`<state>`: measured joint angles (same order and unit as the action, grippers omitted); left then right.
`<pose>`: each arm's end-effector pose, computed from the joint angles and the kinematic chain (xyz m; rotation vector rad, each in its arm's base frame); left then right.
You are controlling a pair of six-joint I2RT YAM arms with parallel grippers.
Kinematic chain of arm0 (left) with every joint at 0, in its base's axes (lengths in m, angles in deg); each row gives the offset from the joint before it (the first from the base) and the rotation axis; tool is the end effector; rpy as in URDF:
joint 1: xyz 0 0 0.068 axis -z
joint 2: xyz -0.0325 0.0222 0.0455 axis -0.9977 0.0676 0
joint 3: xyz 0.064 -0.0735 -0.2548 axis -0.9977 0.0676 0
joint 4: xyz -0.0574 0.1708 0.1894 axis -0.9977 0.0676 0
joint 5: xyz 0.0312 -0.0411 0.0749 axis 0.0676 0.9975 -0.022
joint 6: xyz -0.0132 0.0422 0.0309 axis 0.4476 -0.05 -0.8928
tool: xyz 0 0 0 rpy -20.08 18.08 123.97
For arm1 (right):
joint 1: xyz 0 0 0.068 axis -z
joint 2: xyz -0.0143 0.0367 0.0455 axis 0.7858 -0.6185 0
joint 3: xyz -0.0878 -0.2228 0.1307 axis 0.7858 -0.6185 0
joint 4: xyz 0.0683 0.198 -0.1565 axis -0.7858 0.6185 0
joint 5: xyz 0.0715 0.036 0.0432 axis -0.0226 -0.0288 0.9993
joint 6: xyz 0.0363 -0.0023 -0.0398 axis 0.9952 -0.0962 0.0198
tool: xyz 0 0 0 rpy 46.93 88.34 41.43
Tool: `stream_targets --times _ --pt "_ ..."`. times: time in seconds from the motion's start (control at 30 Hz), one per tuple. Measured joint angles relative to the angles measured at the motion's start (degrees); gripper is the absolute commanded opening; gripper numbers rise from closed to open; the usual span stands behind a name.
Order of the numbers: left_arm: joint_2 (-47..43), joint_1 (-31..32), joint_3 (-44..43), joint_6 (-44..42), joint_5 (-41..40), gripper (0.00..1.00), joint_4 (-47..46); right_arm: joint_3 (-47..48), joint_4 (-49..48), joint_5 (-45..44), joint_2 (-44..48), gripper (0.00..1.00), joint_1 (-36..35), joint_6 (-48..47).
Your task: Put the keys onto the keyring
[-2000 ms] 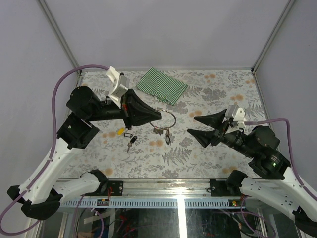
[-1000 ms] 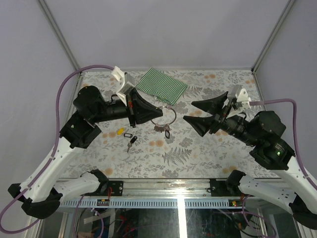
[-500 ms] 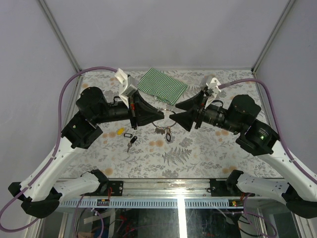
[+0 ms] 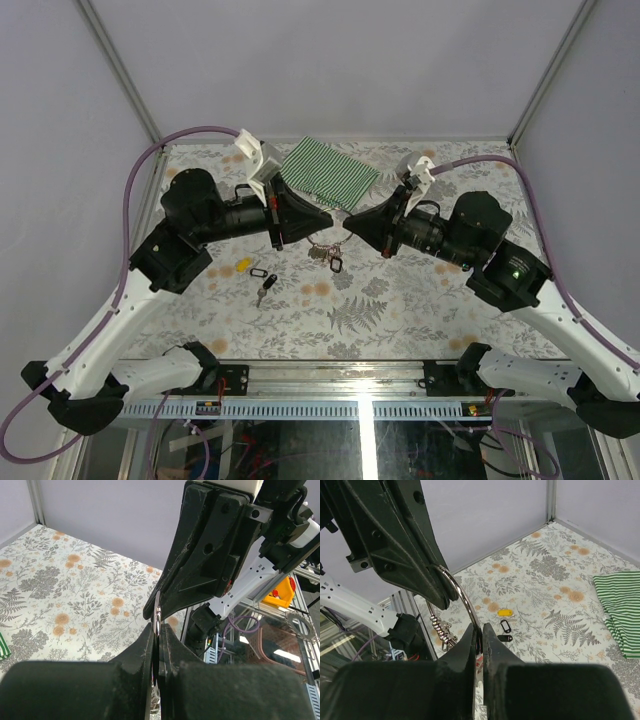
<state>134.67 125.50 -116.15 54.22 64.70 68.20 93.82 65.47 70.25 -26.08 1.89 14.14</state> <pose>0.1464 -0.1485 0.4720 0.9042 1.4154 -1.2164 0.1225 0.1578 0.4638 -0.6759 1.4398 1.0492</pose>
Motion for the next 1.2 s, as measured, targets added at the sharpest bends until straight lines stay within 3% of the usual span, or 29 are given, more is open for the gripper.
stream_targets --times 0.23,0.53,0.8,1.2 --pt "-0.24 -0.04 -0.68 1.01 -1.86 0.07 0.26 -0.15 -1.77 -0.83 -0.24 0.00 -0.04 2.51" --pt "-1.99 0.37 0.09 0.76 -3.48 0.30 1.29 -6.75 -9.40 -3.34 1.20 0.00 -0.35 4.00" --pt "-5.31 0.39 2.93 0.90 -6.05 0.52 0.79 -7.96 -8.96 -8.17 3.37 0.00 -0.35 3.54" --pt "-12.09 1.31 8.72 -1.01 -17.75 0.49 0.70 2.43 2.89 -17.81 2.62 0.00 -0.31 0.72"
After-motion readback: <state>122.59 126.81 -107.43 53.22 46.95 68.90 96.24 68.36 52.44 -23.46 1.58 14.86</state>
